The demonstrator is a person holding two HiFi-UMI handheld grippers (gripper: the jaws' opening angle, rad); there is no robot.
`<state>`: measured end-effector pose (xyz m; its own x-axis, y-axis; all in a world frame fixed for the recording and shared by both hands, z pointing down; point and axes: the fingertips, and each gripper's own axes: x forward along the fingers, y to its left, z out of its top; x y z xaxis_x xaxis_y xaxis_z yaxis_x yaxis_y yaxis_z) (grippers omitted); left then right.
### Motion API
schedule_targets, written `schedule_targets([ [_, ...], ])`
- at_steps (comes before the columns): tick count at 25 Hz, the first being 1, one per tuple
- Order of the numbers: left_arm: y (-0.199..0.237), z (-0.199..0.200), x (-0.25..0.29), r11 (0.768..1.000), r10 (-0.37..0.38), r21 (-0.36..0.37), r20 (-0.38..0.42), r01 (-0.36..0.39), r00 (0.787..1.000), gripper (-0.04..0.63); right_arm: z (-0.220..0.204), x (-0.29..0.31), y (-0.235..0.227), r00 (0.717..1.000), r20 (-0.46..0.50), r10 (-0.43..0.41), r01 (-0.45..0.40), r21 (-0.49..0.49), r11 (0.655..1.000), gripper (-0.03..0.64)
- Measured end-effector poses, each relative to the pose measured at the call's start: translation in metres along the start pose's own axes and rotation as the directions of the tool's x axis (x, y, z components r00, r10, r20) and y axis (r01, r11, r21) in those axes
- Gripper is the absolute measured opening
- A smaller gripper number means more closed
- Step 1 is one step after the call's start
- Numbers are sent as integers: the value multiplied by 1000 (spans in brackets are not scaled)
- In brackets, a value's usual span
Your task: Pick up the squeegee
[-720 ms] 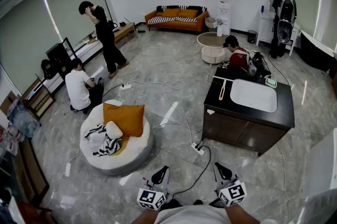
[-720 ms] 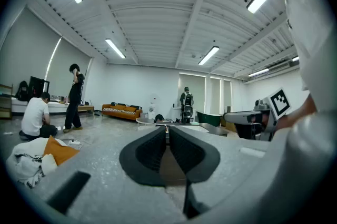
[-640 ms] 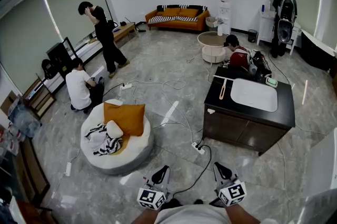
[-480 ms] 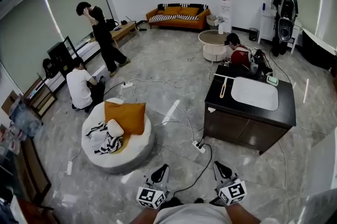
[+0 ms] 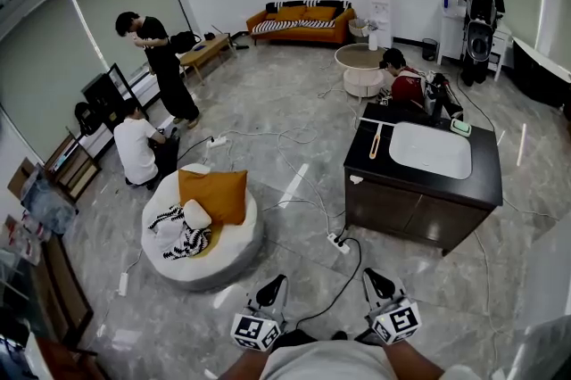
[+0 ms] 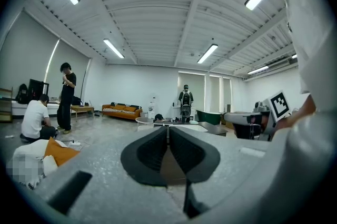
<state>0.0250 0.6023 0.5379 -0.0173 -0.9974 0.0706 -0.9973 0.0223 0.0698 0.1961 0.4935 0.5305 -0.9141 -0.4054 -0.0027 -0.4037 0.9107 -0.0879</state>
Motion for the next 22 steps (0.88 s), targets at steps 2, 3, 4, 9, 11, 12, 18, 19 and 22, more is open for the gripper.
schedule_targets([
  [2,-3,0,0,1000,-1,4,4,1,1000,17,-3,-4,-4,1000,5,-7,7,6,1000,15],
  [3,-5,-2,1,1000,-1,5,4,1,1000,17,-4,-6,-6,1000,7,-11,11,11,1000,15],
  [4,-6,-4,2,1000,-1,2,2,1,1000,17,-6,-8,-9,1000,9,-16,16,16,1000,15],
  [9,-15,-10,14,1000,-14,-18,-16,13,1000,17,-5,-28,-21,999,5,-51,50,29,998,15],
  [11,-20,-6,20,1000,-26,-13,-11,26,1000,17,-4,-36,-30,997,4,-73,73,34,997,15],
  [12,-22,-4,24,999,-32,-10,-9,32,999,17,-5,-39,-36,996,4,-87,87,40,995,15],
  [18,-27,3,39,999,-46,7,-13,46,999,17,-4,-44,-55,991,14,-130,128,69,989,15],
  [19,-26,2,41,999,-45,5,-16,45,999,17,-4,-44,-56,991,17,-130,129,70,989,15],
  [22,-26,1,51,999,-48,-1,-20,48,999,17,-6,-41,-64,990,19,-140,138,80,987,15],
])
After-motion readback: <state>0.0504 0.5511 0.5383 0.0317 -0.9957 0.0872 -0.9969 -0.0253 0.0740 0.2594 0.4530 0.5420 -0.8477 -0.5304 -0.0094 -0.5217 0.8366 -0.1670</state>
